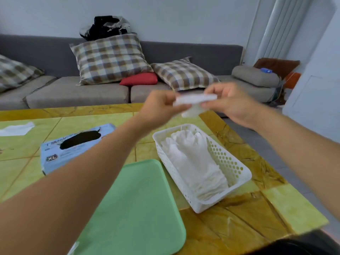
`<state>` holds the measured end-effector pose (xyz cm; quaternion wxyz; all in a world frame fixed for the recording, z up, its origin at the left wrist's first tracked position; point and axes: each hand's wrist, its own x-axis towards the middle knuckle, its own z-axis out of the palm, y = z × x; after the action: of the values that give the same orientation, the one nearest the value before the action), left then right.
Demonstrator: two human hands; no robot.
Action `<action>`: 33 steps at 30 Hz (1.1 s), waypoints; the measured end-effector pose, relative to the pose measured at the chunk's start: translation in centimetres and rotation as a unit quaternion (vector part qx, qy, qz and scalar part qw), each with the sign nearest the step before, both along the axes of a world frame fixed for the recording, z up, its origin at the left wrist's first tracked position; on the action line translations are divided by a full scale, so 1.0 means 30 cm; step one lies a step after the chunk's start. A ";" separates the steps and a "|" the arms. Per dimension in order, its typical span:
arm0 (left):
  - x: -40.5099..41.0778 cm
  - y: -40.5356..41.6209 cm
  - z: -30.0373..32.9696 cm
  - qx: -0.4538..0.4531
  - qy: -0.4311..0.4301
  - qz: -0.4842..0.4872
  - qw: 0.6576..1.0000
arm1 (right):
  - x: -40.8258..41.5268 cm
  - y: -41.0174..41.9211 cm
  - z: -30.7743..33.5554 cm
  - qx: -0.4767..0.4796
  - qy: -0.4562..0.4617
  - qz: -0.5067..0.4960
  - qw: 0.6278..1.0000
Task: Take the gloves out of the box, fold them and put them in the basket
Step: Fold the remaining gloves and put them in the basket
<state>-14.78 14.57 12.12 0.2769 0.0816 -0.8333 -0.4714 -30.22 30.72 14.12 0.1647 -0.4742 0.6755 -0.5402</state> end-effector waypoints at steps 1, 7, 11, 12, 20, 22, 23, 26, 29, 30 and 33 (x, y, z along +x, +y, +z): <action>0.002 0.004 -0.073 -0.024 -0.034 -0.013 0.999 | -0.005 0.027 -0.070 0.042 0.024 0.007 0.999; 0.045 0.094 -0.313 -0.253 -0.137 -0.074 0.955 | 0.033 0.178 -0.302 0.219 0.147 0.065 0.962; 0.073 0.173 -0.302 -0.331 -0.185 -0.124 0.917 | 0.070 0.238 -0.302 0.292 0.217 0.111 0.925; 0.074 0.184 -0.295 -0.308 -0.204 -0.139 0.919 | 0.071 0.243 -0.295 0.307 0.214 0.129 0.918; -0.027 0.156 -0.237 -0.428 -0.279 0.022 0.859 | 0.066 0.027 -0.257 0.350 0.325 0.053 0.877; -0.051 0.144 -0.243 -0.446 -0.364 0.024 0.818 | 0.086 -0.045 -0.269 0.443 0.353 0.069 0.821; -0.057 0.137 -0.247 -0.452 -0.392 0.022 0.801 | 0.094 -0.078 -0.278 0.483 0.357 0.078 0.796; -0.063 0.127 -0.254 -0.447 -0.436 0.014 0.781 | 0.087 -0.143 -0.303 0.535 0.372 0.111 0.751; -0.056 0.114 -0.254 -0.410 -0.423 0.025 0.808 | 0.072 -0.161 -0.321 0.515 0.352 0.154 0.766; -0.053 0.100 -0.254 -0.400 -0.403 0.039 0.823 | 0.068 -0.160 -0.324 0.511 0.345 0.167 0.769; -0.047 0.057 -0.264 -0.379 -0.351 0.051 0.855 | 0.035 -0.140 -0.329 0.485 0.337 0.207 0.780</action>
<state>-16.20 16.28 4.20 -0.0005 0.1724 -0.9840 -0.0445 -29.17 26.51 4.26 0.2421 -0.6119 0.7463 0.1001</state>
